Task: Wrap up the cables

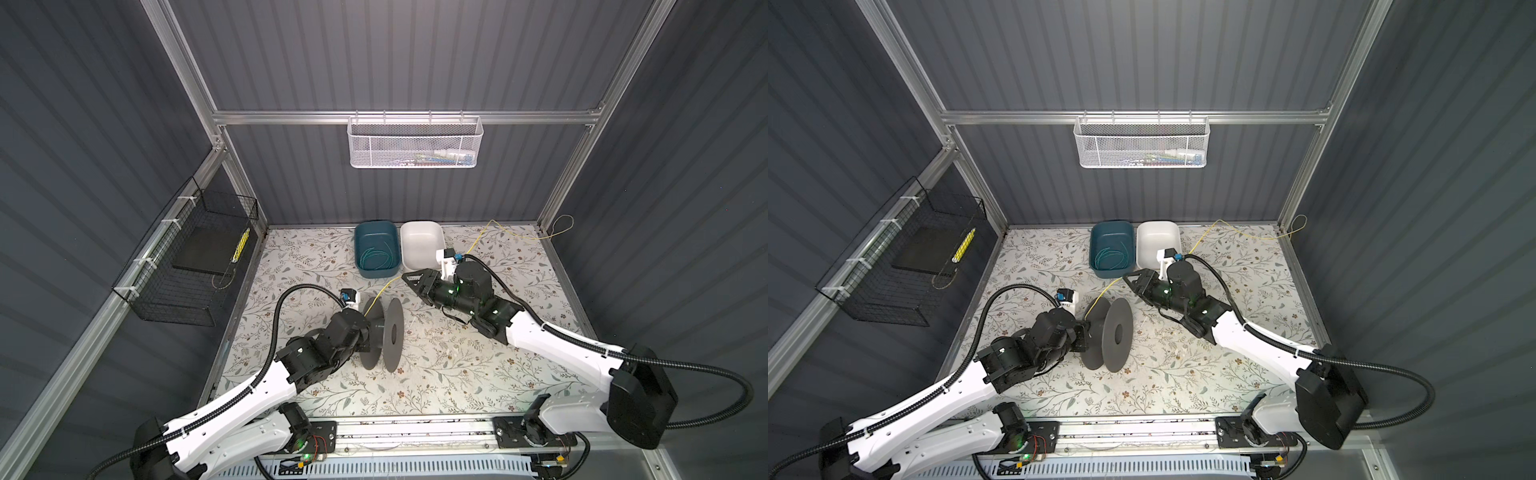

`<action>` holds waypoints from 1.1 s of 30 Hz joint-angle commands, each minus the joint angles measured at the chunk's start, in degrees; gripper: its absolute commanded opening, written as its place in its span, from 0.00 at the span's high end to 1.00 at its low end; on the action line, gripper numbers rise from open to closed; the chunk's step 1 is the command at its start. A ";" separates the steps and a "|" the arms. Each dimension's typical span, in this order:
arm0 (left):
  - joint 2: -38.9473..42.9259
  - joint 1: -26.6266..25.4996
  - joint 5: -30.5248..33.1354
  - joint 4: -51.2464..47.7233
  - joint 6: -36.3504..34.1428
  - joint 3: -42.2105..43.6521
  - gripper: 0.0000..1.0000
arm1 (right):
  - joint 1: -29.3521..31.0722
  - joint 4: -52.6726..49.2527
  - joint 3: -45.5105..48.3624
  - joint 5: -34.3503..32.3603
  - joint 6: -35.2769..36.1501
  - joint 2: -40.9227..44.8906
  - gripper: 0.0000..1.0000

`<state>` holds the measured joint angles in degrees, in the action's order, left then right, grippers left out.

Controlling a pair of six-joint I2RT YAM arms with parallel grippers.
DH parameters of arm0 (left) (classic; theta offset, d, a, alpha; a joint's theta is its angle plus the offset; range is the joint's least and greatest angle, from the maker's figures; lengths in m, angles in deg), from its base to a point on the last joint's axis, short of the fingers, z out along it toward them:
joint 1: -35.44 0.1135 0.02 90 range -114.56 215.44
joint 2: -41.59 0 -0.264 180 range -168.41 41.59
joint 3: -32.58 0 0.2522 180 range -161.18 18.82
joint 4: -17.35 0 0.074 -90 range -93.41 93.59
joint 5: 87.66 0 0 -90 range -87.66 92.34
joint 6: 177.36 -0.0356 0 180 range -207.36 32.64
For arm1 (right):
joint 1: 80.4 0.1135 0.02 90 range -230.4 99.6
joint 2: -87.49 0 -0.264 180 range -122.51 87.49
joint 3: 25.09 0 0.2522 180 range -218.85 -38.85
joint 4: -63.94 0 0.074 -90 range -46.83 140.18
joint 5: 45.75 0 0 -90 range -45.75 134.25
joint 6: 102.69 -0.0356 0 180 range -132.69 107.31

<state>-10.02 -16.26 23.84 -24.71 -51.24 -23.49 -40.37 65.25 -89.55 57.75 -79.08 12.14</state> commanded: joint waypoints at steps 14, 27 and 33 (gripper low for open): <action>6.38 -0.03 4.23 -5.68 -0.52 -3.84 1.00 | -29.37 -24.40 6.36 6.38 4.54 27.75 0.21; 8.72 -0.05 6.62 -8.22 -0.79 -4.10 1.00 | -47.51 -17.96 15.54 18.61 -7.66 27.14 0.15; 9.80 -0.01 6.89 -8.36 -0.22 -3.07 1.00 | -51.87 -6.52 20.33 21.58 -14.47 19.86 0.16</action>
<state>-1.65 -16.26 29.00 -34.92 -51.78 -24.95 -91.45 50.91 -70.23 76.13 -89.00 34.54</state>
